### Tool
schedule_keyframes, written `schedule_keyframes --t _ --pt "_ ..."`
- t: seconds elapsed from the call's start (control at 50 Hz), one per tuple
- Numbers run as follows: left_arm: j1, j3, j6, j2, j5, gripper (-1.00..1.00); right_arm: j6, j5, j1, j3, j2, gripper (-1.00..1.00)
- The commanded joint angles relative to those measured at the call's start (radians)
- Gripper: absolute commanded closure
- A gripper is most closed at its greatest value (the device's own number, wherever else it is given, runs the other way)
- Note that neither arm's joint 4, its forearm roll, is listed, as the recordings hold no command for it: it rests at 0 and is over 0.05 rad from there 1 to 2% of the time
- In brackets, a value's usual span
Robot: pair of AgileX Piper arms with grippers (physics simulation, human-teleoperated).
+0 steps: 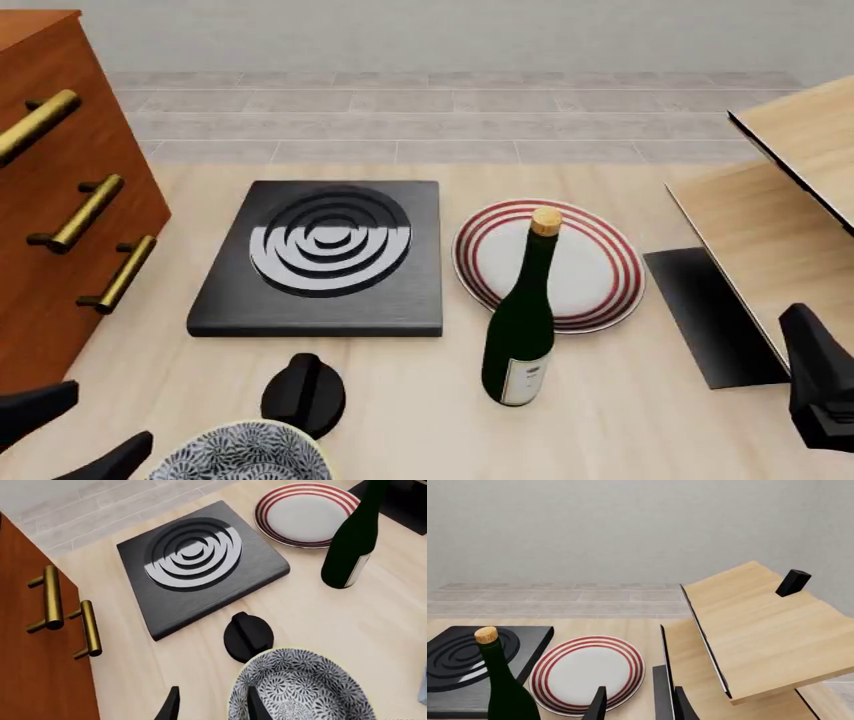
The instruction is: Put the bowl on the stove.
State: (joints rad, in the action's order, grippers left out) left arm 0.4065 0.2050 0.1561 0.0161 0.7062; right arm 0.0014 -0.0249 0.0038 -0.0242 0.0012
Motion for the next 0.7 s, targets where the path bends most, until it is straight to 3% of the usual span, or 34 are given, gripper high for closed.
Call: schedule_keyframes --t 0.02,0.5,0.7 --pt "0.02 -0.025 0.004 0.024 -0.033 -1.0 0.0 0.0 0.0 0.0 0.0 -1.0" --pt "0.054 -0.152 0.011 0.265 -0.328 -1.0 0.001 0.0 0.0 0.0 0.0 -1.0" --pt "0.066 -0.184 0.017 0.332 -0.392 -1.0 0.0 0.0 0.0 0.0 0.0 -1.0"
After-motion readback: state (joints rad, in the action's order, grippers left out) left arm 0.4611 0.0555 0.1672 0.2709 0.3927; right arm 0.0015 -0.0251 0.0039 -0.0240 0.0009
